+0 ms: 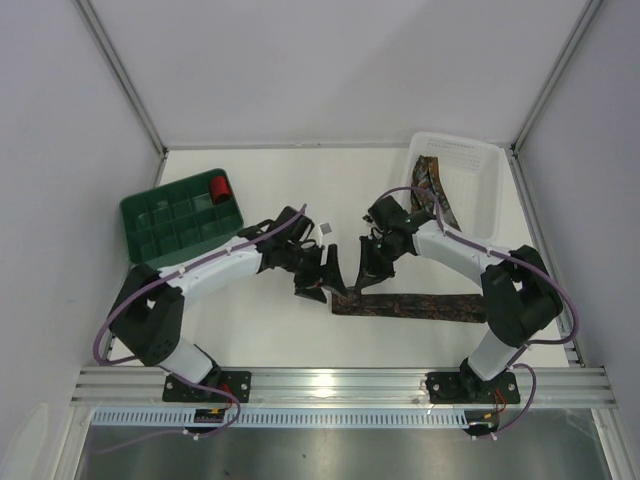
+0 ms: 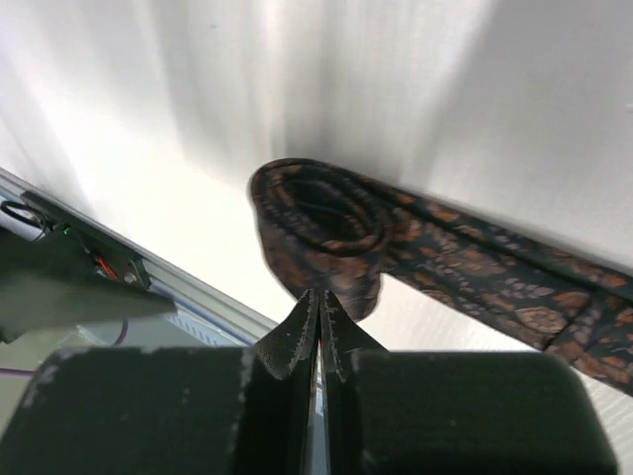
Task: Roll the ties
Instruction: Roll the tie
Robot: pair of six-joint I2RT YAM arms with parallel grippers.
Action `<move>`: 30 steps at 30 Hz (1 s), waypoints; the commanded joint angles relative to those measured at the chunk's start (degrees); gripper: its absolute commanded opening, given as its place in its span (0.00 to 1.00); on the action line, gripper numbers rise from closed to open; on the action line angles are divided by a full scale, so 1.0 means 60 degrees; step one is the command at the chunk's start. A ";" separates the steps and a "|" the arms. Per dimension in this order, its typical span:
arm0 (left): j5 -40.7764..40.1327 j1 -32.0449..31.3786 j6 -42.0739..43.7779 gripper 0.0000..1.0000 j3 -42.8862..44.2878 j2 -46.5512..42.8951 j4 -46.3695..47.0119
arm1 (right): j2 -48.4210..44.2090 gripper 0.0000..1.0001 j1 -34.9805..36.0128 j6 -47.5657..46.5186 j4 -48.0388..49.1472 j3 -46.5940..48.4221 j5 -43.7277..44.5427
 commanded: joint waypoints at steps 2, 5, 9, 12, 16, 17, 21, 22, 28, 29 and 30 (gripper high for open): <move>-0.0135 0.0625 0.0527 0.73 -0.1169 -0.0800 -0.0078 | -0.0237 0.06 0.0557 -0.0110 -0.0621 0.0820 0.0526; 0.0141 0.0860 0.0425 0.75 -0.1756 -0.0860 0.0201 | -0.0032 0.06 0.0631 0.0080 -0.0402 0.0645 0.0204; 0.0465 0.0890 0.0249 0.77 -0.1991 -0.0569 0.1049 | 0.0042 0.06 0.0646 0.0125 -0.0065 0.0205 0.0204; 0.0655 0.0904 0.0015 0.78 -0.2050 -0.0319 0.1461 | 0.0261 0.06 0.0558 0.0052 0.0257 -0.0130 0.0014; 0.0846 0.0919 -0.0366 0.80 -0.2196 0.0148 0.2382 | 0.0539 0.06 0.0455 0.0066 0.0725 -0.0395 -0.0104; 0.0890 0.0919 -0.0410 0.80 -0.2197 0.0252 0.2515 | 0.0671 0.06 0.0397 0.0037 0.0770 -0.0454 -0.0089; 0.1037 0.0919 -0.0615 0.80 -0.2138 0.0765 0.2911 | 0.0701 0.06 0.0134 -0.0050 0.0917 -0.0732 -0.0045; 0.1051 0.0919 -0.0616 0.80 -0.2109 0.0853 0.2955 | 0.0701 0.05 0.0104 -0.0095 0.0931 -0.0776 -0.0060; 0.0861 0.0905 -0.0410 0.77 -0.1392 0.1804 0.2722 | 0.0774 0.06 -0.0072 -0.0343 0.0873 -0.0850 -0.0236; 0.0846 0.0905 -0.0410 0.76 -0.1319 0.2009 0.2765 | 0.0760 0.06 -0.0072 -0.0358 0.0887 -0.0879 -0.0250; 0.0846 0.0890 -0.0410 0.75 -0.1173 0.2098 0.2765 | 0.0760 0.05 -0.0087 -0.0359 0.0902 -0.0894 -0.0265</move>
